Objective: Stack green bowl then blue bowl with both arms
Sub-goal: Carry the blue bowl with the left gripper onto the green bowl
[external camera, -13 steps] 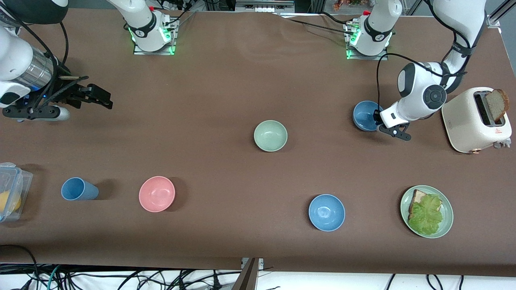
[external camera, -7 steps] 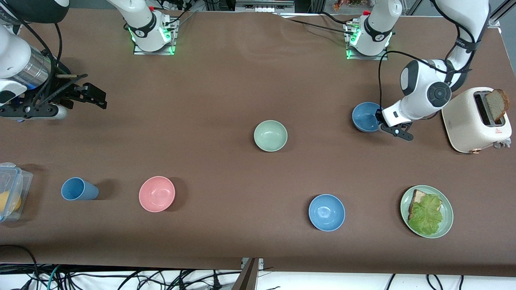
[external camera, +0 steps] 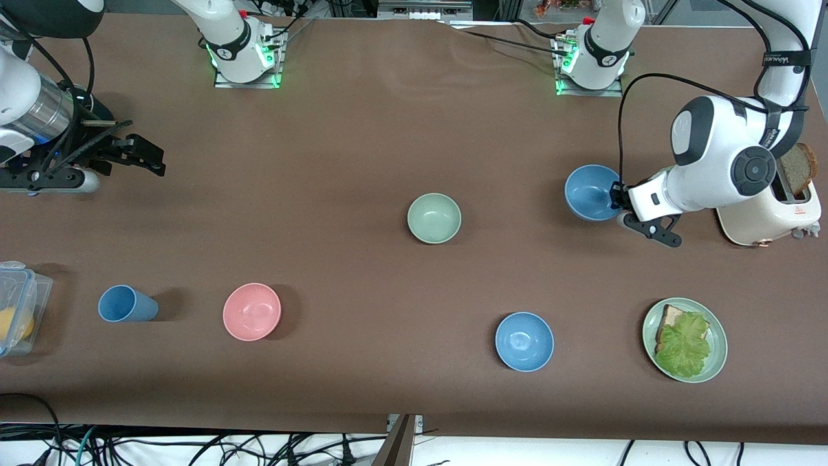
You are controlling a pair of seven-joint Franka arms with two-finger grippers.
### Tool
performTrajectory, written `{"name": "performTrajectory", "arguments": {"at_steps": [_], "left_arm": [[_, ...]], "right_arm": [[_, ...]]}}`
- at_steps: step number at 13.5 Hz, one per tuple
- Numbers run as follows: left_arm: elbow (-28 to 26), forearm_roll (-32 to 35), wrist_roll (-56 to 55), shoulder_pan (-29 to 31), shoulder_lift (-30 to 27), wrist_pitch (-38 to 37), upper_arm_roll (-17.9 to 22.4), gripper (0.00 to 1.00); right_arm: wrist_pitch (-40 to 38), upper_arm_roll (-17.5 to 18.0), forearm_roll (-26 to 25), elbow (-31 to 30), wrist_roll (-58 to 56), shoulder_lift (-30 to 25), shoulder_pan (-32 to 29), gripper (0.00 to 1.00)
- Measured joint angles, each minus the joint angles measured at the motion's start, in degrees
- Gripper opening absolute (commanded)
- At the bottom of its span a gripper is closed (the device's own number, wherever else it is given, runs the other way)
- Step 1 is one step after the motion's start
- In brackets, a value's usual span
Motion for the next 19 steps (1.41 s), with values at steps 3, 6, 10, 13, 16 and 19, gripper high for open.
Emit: {"name": "performTrajectory", "arguments": {"at_steps": [3, 6, 10, 13, 16, 19], "left_arm": [[6.8, -4.3, -8.8, -5.9, 5.0, -0.5, -0.5, 0.00], [12.7, -4.5, -22.7, -14.8, 9.7, -0.5, -0.9, 0.00], [19.9, -5.0, -30.3, -22.0, 17.1, -0.5, -0.9, 0.00], [22.6, -5.0, -30.5, -23.8, 22.3, 2.9, -0.9, 0.00], [23.2, -5.0, -30.5, -26.4, 24.9, 6.9, -0.9, 0.00], [23.2, -5.0, -30.9, -28.3, 25.3, 7.5, -0.9, 0.11]], "right_arm": [[0.0, 0.0, -0.3, 0.0, 0.0, 0.0, 0.0, 0.99], [0.0, 0.0, -0.3, 0.0, 0.0, 0.1, 0.0, 0.99], [0.0, 0.0, -0.3, 0.1, 0.1, 0.1, 0.0, 0.99], [0.0, 0.1, -0.3, 0.1, 0.1, 0.1, 0.0, 0.99], [0.0, 0.3, -0.3, 0.1, 0.1, 0.1, 0.0, 0.99], [0.0, 0.4, -0.3, 0.1, 0.1, 0.1, 0.0, 0.99]]}}
